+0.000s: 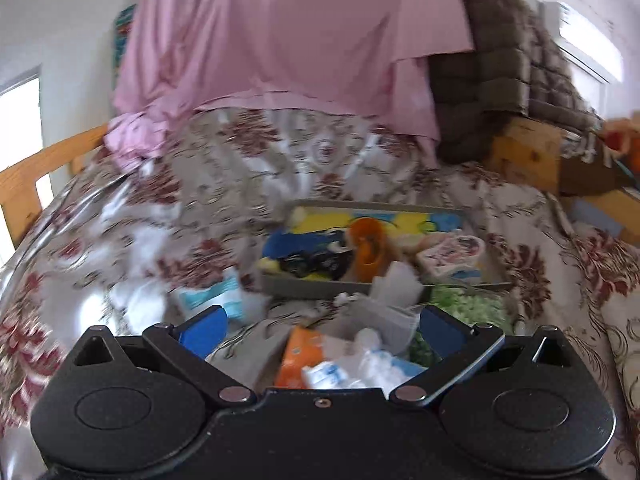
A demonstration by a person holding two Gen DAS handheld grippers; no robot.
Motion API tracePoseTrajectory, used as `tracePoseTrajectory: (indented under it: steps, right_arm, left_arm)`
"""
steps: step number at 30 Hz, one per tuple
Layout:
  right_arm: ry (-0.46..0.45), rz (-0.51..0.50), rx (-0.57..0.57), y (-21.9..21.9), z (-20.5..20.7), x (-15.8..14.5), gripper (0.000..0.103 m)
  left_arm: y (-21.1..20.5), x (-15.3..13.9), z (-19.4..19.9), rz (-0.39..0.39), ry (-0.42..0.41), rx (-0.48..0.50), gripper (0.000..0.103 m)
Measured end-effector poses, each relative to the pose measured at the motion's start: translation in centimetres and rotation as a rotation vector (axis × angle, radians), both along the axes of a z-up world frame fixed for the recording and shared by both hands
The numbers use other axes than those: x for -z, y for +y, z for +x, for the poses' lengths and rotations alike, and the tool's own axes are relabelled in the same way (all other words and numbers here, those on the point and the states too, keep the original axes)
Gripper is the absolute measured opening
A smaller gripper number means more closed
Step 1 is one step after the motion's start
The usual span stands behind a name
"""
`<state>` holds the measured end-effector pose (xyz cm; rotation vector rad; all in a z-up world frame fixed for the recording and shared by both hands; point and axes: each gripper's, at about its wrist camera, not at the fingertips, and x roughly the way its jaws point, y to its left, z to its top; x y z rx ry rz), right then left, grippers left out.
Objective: Organize soft objects
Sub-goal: 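Withdraw both tools from the tray back toward the pile, then close the left tool on the grey face mask while the right tool grasps the white muslin cloth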
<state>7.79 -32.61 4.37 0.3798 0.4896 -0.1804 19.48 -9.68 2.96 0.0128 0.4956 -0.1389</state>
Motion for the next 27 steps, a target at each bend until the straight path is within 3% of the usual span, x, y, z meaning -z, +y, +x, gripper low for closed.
tracePoseTrajectory:
  steps: [7, 11, 19, 24, 27]
  right_arm:
    - [0.044, 0.098, -0.046, -0.8, 2.6, 1.8, 0.103]
    - [0.112, 0.118, -0.098, -0.5, 4.7, 3.2, 0.103]
    - [0.207, 0.091, -0.228, 1.6, 9.1, 5.7, 0.103]
    - [0.23, 0.019, -0.335, 3.7, 12.3, 7.7, 0.103]
    - [0.178, -0.034, -0.415, 5.1, 12.7, 7.8, 0.103]
  left_arm:
    - [1.1, 1.4, 0.0, 0.039, 0.012, 0.055, 0.102]
    - [3.6, 2.2, 0.1, 0.03, 0.053, 0.029, 0.102]
    - [6.9, 4.1, 1.6, 0.01, 0.159, -0.009, 0.102]
    - [6.7, 5.0, 2.8, 0.022, 0.15, -0.006, 0.102]
    - [6.9, 5.5, 3.7, 0.038, 0.143, -0.028, 0.102]
